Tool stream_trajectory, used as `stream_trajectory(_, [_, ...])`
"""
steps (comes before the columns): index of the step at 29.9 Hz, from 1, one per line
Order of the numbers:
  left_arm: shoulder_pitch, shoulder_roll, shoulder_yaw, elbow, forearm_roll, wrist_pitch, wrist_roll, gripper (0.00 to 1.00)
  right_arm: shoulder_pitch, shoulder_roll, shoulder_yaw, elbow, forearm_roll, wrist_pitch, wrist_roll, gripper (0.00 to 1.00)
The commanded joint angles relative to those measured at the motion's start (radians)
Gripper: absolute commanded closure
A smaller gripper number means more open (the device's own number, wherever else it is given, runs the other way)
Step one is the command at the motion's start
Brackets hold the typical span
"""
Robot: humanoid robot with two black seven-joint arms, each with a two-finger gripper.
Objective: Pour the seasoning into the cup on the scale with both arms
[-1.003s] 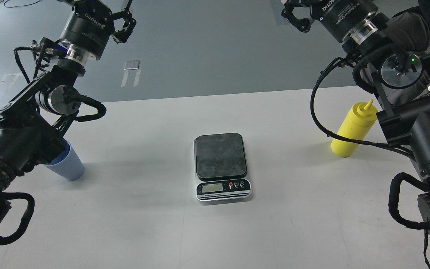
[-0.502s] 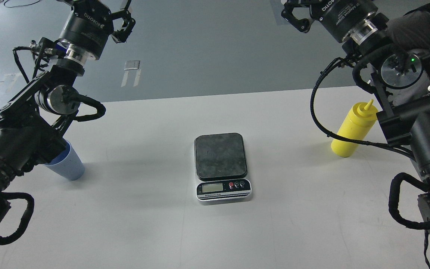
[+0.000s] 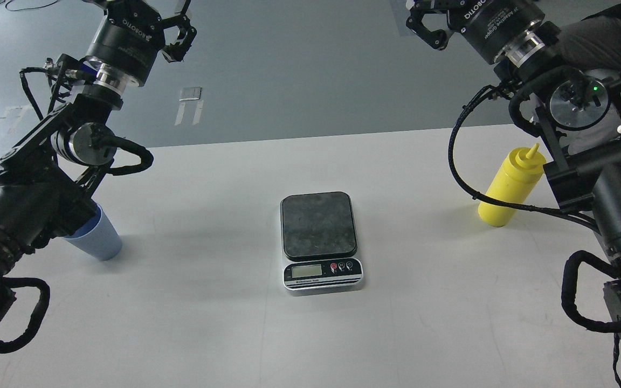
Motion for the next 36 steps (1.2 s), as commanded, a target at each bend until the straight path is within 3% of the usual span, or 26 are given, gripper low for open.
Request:
stream_trajectory(1, [0.0,0.001,0.0,0.0,0.0,0.0,0.0,0.02,0.0,0.0,0.0,-0.001,0.0,-0.001,-0.001,0.0])
stream_trajectory(36, [-0.001,-0.002,0.003,0.0,0.005,0.0,0.0,0.02,0.0,0.0,0.0,-0.001,0.0,-0.002,-0.001,0.0])
